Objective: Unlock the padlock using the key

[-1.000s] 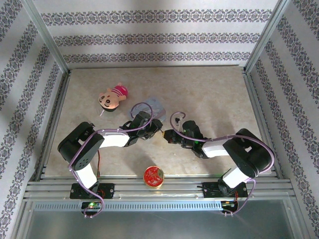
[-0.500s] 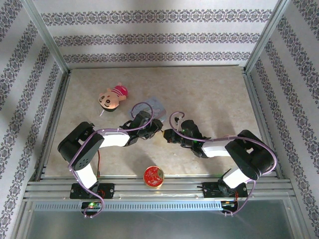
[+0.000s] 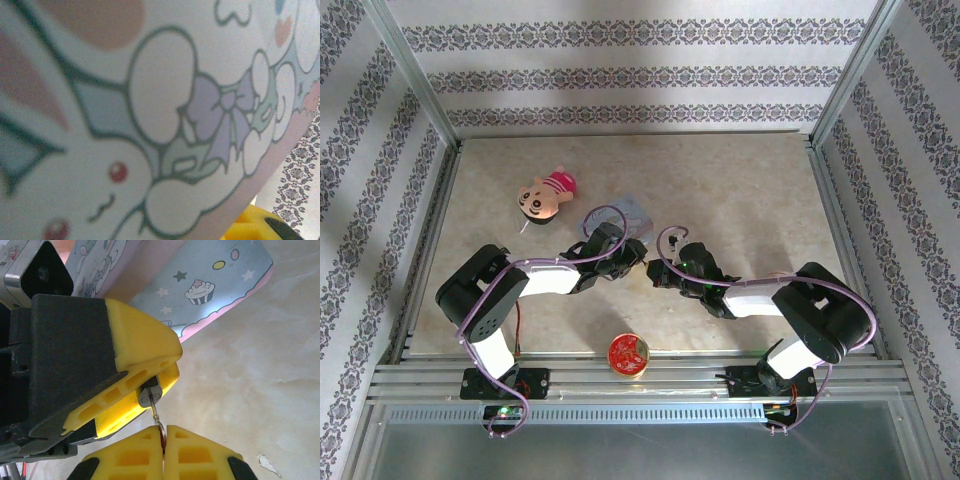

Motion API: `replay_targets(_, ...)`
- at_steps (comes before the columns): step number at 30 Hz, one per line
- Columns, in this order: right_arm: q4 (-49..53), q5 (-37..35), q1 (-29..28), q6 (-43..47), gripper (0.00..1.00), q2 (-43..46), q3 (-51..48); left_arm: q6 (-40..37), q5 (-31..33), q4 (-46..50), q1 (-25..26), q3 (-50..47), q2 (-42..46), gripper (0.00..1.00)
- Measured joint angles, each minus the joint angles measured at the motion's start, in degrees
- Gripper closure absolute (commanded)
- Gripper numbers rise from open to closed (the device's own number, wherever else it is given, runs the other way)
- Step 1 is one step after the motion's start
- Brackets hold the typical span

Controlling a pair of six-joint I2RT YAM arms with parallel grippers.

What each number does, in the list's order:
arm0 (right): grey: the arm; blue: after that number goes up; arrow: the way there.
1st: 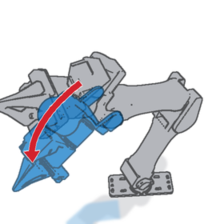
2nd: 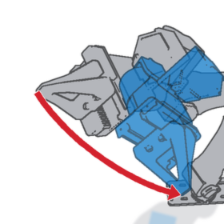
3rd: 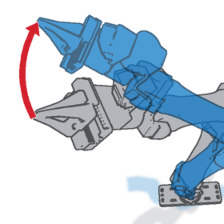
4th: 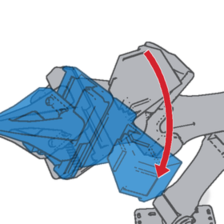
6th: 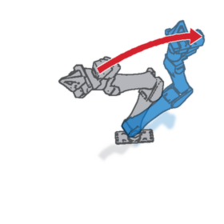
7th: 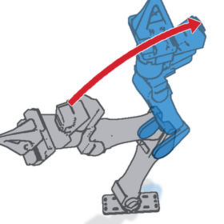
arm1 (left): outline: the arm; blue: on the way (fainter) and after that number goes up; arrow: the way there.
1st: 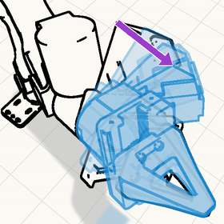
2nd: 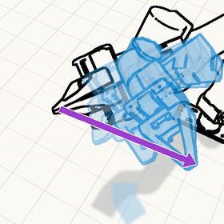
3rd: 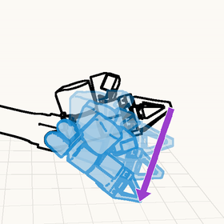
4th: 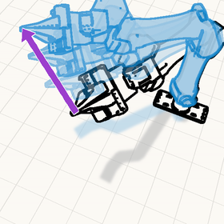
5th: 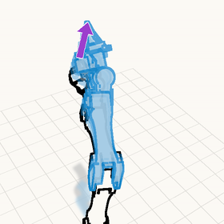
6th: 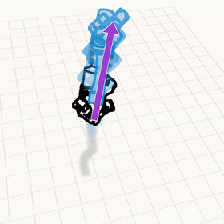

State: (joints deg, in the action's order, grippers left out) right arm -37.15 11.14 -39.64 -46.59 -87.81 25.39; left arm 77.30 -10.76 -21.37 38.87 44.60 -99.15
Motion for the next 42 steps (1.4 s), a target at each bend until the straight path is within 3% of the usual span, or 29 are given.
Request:
replay_targets(26, 3.08, -3.43, -1.20, 7.02, 1.00, 2.16, 0.50, 1.25, -0.81, -0.11, 0.00, 0.33, -0.02, 0.80)
replay_targets(42, 6.75, -12.00, -5.14, 12.50, 1.00, 3.61, 1.46, 1.25, -1.44, -0.46, 0.00, 0.35, -0.02, 0.80)
